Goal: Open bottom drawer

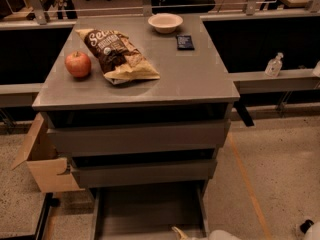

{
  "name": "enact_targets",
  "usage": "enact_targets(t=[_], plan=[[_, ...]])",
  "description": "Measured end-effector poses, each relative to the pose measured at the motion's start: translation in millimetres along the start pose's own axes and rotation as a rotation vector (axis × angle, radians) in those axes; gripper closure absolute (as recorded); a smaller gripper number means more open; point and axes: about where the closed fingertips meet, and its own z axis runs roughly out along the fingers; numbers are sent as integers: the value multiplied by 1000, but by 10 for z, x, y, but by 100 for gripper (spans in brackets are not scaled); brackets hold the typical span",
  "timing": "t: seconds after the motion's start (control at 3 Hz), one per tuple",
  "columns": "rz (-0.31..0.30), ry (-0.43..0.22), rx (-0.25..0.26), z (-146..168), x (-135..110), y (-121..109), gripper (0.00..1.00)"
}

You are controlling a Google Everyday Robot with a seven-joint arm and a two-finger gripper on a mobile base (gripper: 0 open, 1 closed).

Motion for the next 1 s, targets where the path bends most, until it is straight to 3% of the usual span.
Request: enact_targets(t=[0.33, 1.0], plan=[[1, 31, 6, -56, 28, 4, 0], [-8, 163, 114, -792, 103, -48, 0]])
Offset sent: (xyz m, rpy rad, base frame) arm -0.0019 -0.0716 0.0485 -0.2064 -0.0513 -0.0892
